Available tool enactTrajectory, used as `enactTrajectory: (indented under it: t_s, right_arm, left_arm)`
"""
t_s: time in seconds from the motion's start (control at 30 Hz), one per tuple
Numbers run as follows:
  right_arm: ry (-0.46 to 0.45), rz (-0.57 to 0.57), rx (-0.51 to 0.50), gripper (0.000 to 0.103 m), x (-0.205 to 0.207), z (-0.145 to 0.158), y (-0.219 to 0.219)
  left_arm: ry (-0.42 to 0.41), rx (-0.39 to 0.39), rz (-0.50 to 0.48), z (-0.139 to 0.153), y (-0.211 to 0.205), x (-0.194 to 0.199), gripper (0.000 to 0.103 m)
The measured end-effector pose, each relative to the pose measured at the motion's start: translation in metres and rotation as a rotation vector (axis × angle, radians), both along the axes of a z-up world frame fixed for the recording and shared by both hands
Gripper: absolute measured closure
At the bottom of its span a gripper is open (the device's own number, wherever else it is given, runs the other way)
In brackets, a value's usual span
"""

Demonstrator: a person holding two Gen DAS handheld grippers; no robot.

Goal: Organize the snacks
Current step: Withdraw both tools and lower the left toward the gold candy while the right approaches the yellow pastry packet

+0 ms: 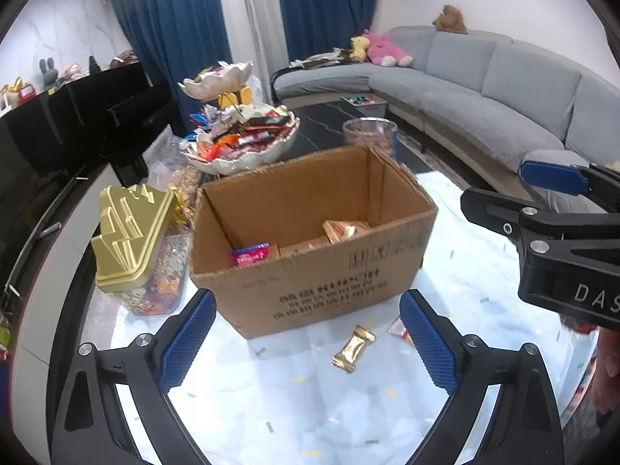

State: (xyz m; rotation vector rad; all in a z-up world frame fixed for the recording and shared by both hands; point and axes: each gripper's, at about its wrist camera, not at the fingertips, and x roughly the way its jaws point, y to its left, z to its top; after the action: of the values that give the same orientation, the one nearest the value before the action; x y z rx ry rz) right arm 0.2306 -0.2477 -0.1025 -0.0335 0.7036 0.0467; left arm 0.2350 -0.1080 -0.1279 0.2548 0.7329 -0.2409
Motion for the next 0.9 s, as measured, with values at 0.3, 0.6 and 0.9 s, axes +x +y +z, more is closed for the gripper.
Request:
enactTrajectory:
  t_s: [0.3, 0.6, 0.9]
  right_arm:
    - [0.055, 0.020, -0.011, 0.025, -0.004, -0.034, 0.000]
    - [0.113, 0.072, -0.034, 0.025, -0.005, -0.068, 0.004]
    - [0.180, 0.108, -0.029, 0.026, 0.006, -0.100, 0.006]
  left_arm:
    - [0.034, 0.044, -0.068, -0.034, -0.009, -0.008, 0.007]
    - [0.054, 0.114, -0.135, -0.067, -0.019, -0.010, 0.016]
    - [0.093, 0.119, -0.176, -0.098, -0.025, -0.003, 0.021]
